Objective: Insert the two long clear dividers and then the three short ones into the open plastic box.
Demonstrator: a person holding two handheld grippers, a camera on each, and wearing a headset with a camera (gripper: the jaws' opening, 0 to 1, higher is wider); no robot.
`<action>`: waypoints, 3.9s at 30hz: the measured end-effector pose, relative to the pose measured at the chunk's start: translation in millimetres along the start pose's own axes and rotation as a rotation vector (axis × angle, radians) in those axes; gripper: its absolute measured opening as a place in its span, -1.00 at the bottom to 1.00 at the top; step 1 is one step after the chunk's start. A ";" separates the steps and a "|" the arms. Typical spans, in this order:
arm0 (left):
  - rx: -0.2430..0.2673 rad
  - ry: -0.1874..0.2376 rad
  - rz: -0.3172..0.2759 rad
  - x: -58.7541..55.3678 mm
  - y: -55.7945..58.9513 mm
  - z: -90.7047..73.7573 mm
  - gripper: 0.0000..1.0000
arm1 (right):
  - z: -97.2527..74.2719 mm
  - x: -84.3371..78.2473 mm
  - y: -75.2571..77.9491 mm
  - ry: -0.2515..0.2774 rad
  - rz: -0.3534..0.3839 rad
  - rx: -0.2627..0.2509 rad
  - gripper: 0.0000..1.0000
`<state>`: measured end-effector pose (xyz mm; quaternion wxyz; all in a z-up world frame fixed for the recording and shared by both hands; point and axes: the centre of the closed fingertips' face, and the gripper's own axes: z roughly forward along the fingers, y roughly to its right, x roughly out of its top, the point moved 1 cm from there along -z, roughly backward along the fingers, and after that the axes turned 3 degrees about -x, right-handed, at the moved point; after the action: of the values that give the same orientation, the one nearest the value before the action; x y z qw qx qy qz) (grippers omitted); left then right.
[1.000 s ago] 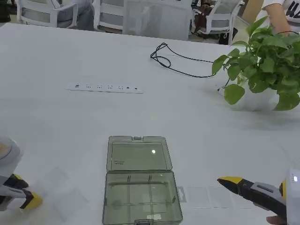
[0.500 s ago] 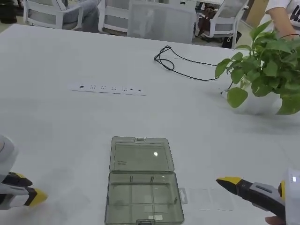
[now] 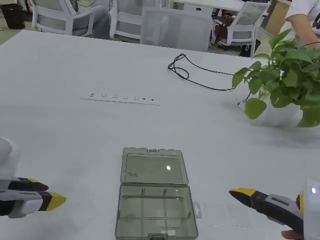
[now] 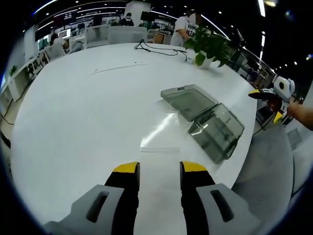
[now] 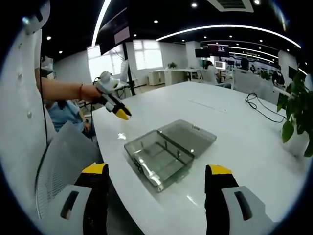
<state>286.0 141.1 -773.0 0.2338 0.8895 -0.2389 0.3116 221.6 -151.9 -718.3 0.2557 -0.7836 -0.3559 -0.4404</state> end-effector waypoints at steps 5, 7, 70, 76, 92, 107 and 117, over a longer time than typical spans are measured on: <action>-0.022 0.054 -0.016 12.8 13.6 -7.6 -0.38 | 0.3 7.4 -3.6 0.010 -0.005 0.000 0.60; -0.030 0.073 -0.022 17.0 18.0 -10.3 -0.39 | 0.4 11.3 -5.0 0.019 -0.002 0.000 0.59; -0.283 0.362 0.057 81.1 182.8 -10.1 -0.39 | 39.6 105.8 -55.2 0.200 0.414 -0.071 -0.52; -0.287 0.365 0.086 84.6 187.0 -8.5 -0.39 | 43.8 104.9 -56.3 0.193 0.444 -0.070 -0.62; -0.269 0.373 0.108 87.1 181.9 -5.6 -0.51 | 49.4 99.9 -54.4 0.179 0.556 -0.102 -0.87; -0.327 0.371 0.076 83.8 188.4 -5.9 -0.28 | 52.9 98.7 -53.4 0.151 0.543 -0.098 -0.87; -0.370 0.363 0.105 75.1 179.2 -9.2 -0.15 | 48.5 100.4 -39.4 0.136 0.544 -0.123 -0.87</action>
<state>231.6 -13.9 -668.7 0.4149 0.7477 -0.2918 0.4286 251.4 -59.7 -650.6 0.3398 -0.8330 -0.0876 -0.4278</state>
